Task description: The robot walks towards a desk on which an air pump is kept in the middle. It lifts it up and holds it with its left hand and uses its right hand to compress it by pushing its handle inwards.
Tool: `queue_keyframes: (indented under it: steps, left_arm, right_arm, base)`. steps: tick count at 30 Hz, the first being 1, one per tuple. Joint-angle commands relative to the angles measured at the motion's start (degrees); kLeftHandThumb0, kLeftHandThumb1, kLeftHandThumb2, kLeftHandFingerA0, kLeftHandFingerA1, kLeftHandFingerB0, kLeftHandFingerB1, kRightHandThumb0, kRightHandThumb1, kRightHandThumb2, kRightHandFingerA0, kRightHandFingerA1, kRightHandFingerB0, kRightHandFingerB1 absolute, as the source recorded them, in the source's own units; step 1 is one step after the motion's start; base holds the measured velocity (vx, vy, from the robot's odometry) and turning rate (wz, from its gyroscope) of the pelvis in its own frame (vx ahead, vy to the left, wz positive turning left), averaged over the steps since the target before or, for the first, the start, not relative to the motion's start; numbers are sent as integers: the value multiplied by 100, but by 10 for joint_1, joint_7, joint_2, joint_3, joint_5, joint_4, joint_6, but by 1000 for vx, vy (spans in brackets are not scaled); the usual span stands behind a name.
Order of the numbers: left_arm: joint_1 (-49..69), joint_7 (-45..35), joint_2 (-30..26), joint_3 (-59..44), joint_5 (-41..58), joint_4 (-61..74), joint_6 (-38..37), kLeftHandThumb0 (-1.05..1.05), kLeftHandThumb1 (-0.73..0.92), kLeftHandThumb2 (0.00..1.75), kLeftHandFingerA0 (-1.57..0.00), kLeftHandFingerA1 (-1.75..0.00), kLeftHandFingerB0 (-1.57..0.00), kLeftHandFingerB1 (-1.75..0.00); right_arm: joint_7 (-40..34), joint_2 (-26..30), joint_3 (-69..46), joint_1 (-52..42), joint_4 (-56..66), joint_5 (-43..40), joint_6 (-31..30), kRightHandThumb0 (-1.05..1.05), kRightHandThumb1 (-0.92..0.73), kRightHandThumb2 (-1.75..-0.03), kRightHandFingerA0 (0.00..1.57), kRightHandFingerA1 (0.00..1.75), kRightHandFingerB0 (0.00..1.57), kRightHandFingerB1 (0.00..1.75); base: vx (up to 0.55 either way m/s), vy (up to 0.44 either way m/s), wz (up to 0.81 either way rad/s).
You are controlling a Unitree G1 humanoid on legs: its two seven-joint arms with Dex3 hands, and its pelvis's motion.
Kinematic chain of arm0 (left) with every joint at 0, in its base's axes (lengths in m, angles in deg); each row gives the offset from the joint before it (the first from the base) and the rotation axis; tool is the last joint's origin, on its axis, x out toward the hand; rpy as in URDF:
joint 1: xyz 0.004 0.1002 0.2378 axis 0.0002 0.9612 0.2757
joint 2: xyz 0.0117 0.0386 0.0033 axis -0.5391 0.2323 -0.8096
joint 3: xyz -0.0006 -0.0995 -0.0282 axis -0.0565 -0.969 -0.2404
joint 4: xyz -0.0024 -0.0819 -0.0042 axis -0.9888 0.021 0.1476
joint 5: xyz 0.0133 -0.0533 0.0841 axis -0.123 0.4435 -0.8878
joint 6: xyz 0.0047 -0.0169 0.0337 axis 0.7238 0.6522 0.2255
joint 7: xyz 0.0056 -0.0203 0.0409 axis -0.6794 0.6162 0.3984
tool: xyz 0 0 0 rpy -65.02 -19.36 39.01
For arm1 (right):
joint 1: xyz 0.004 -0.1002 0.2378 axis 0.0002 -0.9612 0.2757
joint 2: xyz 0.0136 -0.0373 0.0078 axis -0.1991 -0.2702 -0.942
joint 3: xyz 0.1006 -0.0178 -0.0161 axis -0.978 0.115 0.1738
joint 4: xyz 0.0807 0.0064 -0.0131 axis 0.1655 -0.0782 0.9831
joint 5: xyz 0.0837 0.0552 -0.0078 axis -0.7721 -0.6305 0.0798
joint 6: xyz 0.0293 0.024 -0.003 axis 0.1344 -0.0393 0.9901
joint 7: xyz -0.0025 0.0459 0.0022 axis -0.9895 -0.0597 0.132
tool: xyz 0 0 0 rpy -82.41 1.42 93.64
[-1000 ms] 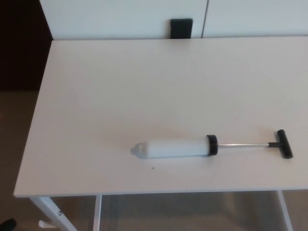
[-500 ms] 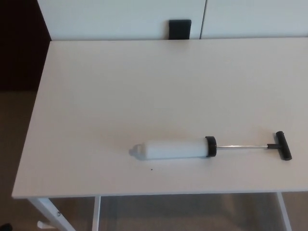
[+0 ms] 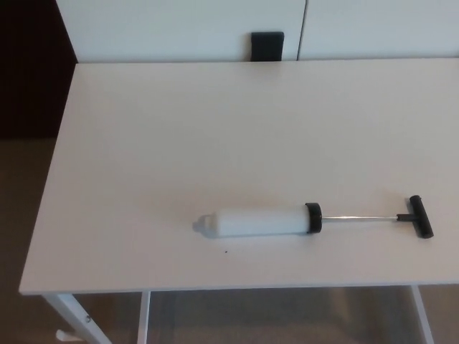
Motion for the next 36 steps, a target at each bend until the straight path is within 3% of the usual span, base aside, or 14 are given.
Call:
queue_keyframes:
  steps: [1, 2, 4, 5, 6, 8, 9, 21, 22, 27, 28, 33, 34, 36]
  left_arm:
    - [-1, 160, -42, -52, -81, 579, 56, -33, 62, 59, -18, -29, -23, -29]
    - [-109, 156, -101, 25, -152, 697, 121, -30, 64, 59, -20, -30, -24, -29]
    - [-129, 155, -109, 40, -163, 710, 130, -30, 64, 59, -20, -30, -24, -29]
    - [-205, 130, -134, 108, -203, 719, 152, -45, 56, 69, -18, -37, -20, -34]
    - [-255, 112, -150, 154, -229, 723, 166, -45, 56, 69, -18, -37, -20, -34]
    - [-362, 63, -154, 253, -327, 705, 169, -42, 58, 58, -26, -32, -28, -30]
    - [-399, 32, -134, 303, -363, 681, 153, -27, 44, 97, -8, -51, -8, -49]
    - [-424, -72, -32, 537, -540, 559, 54, -29, 37, 93, -7, -51, -7, -50]
    - [-415, -83, -15, 613, -618, 487, 27, -62, 48, 75, -15, -39, -11, -37]
    - [-399, -85, -6, 698, -674, 400, 23, -63, 45, 75, -17, -41, -9, -37]
    - [-398, -78, -3, 718, -676, 370, 23, -56, 54, 57, -20, -31, -17, -27]
    - [-414, -59, 1, 758, -680, 306, 23, -56, 54, 57, -20, -31, -18, -28]
    - [-426, -61, 3, 764, -680, 290, 26, -52, 52, 57, -20, -30, -18, -28]
    - [-449, -66, 2, 779, -689, 262, 29, -52, 54, 57, -18, -29, -17, -27]
  right_arm:
    - [29, -6, 15, -91, 144, 4, 66, -38, -59, -57, 80, 53, 61, 44]
    - [28, -13, 28, -81, 115, 24, 97, -38, -58, -57, 82, 54, 62, 45]
    - [27, -14, 30, -80, 111, 26, 101, -38, -58, -57, 82, 54, 62, 45]
    - [24, -15, 34, -86, 114, 32, 101, -33, -60, -57, 82, 53, 62, 46]
    - [22, -16, 36, -92, 119, 37, 100, -33, -60, -57, 82, 53, 62, 46]
    - [15, -18, 40, -90, 108, 45, 103, -33, -59, -58, 82, 54, 62, 45]
    - [14, -18, 37, -86, 98, 44, 111, -34, -59, -56, 84, 55, 64, 46]
    - [-3, -12, 41, -73, 64, 67, 129, -38, -60, -58, 84, 54, 62, 46]
    - [-4, -7, 41, -62, 35, 72, 145, -36, -59, -57, 87, 55, 63, 46]
    - [7, -8, 38, -58, 16, 58, 153, -35, -60, -57, 88, 55, 65, 47]
    - [6, -9, 38, -62, 22, 57, 150, -33, -60, -57, 88, 56, 65, 47]
    - [11, -6, 39, -64, 21, 52, 155, -35, -61, -57, 88, 58, 65, 48]
    - [11, -6, 38, -61, 19, 51, 157, -35, -49, -86, 86, 74, 60, 63]
    - [4, -6, 39, -58, 24, 56, 155, -36, -50, -84, 87, 74, 62, 63]
  base:
    - [0, 0, 0]
    - [0, 0, 0]
    - [0, 0, 0]
    - [0, 0, 0]
    - [0, 0, 0]
    - [0, 0, 0]
    - [0, 0, 0]
    - [0, 0, 0]
    - [0, 0, 0]
    - [0, 0, 0]
    - [0, 0, 0]
    - [0, 0, 0]
    - [0, 0, 0]
    - [0, 0, 0]
